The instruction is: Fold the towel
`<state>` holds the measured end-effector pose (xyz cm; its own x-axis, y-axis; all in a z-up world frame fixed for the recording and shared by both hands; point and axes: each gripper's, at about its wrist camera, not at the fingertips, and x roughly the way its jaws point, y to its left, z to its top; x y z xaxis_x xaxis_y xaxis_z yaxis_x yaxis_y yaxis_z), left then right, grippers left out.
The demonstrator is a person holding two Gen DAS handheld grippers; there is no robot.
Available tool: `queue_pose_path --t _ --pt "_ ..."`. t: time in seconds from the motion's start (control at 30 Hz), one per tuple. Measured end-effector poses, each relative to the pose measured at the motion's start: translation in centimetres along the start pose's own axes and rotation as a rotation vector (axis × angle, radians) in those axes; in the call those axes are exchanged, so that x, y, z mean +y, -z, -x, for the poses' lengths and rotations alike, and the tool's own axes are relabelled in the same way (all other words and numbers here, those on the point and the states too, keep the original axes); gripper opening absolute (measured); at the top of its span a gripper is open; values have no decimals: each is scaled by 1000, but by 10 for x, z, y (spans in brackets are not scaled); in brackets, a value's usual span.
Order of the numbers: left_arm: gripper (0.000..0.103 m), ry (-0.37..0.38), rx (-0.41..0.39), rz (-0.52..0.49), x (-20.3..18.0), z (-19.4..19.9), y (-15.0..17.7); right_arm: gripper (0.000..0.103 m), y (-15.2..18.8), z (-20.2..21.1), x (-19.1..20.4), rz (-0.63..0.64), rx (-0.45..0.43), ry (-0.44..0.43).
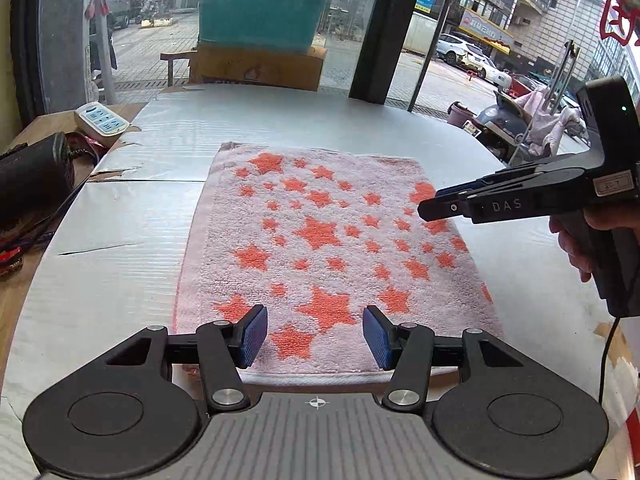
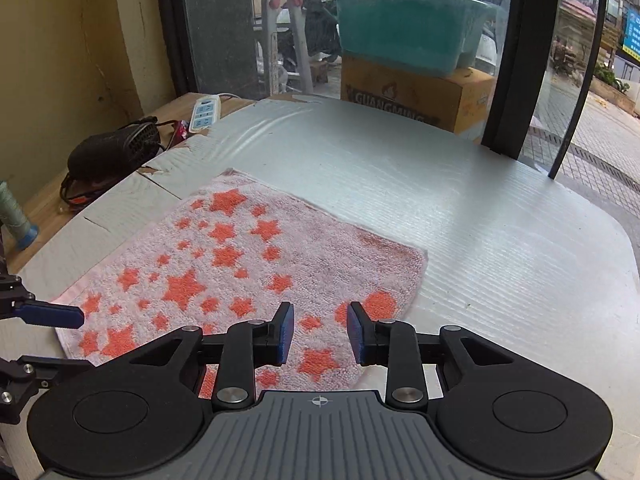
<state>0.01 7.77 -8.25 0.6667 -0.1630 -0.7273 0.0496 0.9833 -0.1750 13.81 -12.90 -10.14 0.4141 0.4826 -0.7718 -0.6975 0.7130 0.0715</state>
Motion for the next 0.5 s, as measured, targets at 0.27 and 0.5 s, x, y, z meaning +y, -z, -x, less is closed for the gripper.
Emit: queue_pose_path --t 0.27,0.5 --pt "55 -10 4 -29 4 8 4 31 45 37 35 376 -121 55" --pt "56 138 1 -167 -35 12 3 31 121 80 88 1122 14 17"
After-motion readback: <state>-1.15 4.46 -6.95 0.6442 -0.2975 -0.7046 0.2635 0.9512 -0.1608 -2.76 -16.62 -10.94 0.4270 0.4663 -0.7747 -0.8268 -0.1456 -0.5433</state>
